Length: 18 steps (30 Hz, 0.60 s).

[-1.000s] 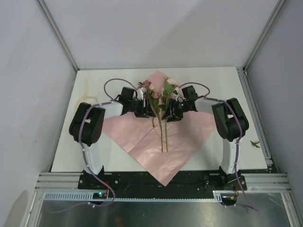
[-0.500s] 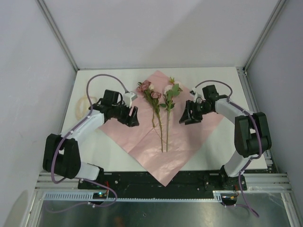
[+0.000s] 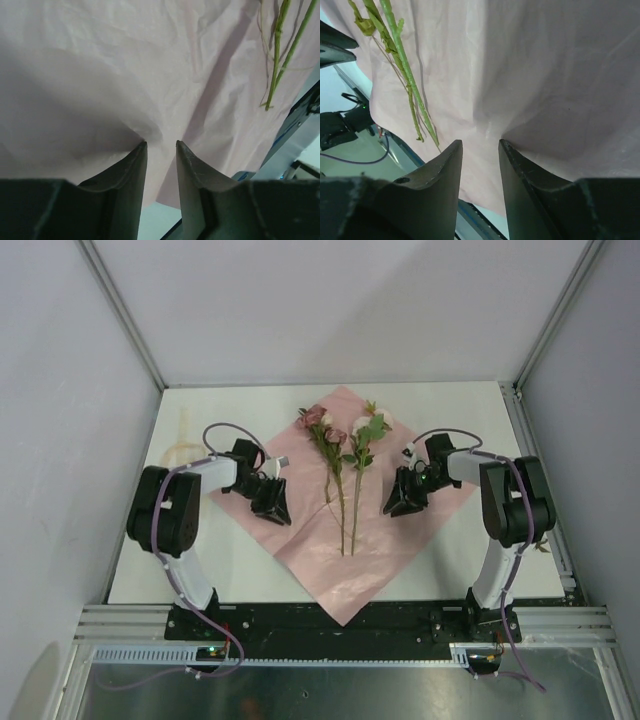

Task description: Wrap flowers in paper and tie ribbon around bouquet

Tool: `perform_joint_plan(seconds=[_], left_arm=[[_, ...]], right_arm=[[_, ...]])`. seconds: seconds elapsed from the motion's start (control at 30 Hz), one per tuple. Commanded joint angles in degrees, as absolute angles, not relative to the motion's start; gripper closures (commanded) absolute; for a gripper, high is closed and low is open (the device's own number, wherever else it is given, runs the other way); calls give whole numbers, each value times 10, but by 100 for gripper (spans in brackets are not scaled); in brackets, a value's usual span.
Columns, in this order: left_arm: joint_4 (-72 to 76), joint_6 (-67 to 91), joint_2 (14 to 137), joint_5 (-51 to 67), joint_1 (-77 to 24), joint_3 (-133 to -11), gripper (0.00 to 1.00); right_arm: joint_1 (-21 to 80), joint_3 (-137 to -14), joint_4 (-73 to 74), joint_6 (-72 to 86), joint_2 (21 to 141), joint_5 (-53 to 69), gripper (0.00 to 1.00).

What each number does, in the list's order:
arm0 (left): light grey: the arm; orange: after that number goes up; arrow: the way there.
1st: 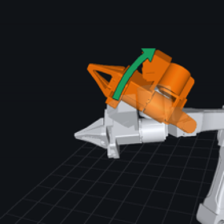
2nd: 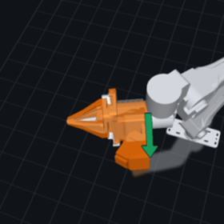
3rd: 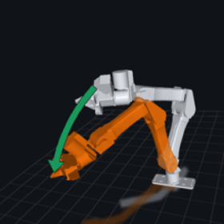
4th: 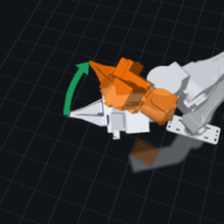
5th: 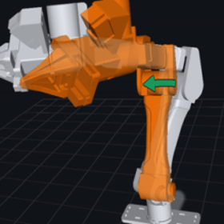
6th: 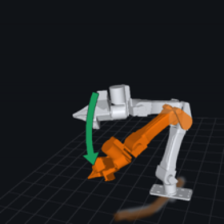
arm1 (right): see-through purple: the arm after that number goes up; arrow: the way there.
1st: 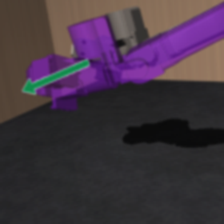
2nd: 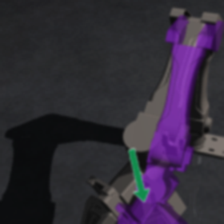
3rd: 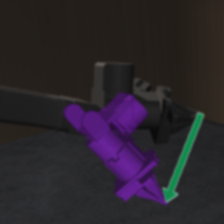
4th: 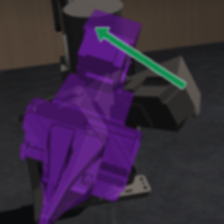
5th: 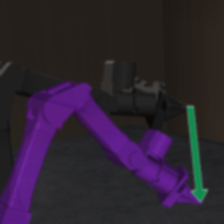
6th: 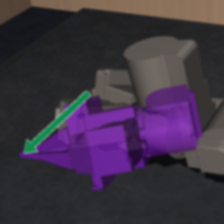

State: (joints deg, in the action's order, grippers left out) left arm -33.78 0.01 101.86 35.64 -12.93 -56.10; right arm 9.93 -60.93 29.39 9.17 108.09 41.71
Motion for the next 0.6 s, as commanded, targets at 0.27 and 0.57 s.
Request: perform_joint_plan(seconds=[0.27,0.57], left_arm=[[-317,8,1082,354,-97,-662,58],[-328,-180,767,310,-174,-556,24]], right_arm=[[95,-702,268,113,1168,383,62],[97,-685,332,66,1062,456,58]])
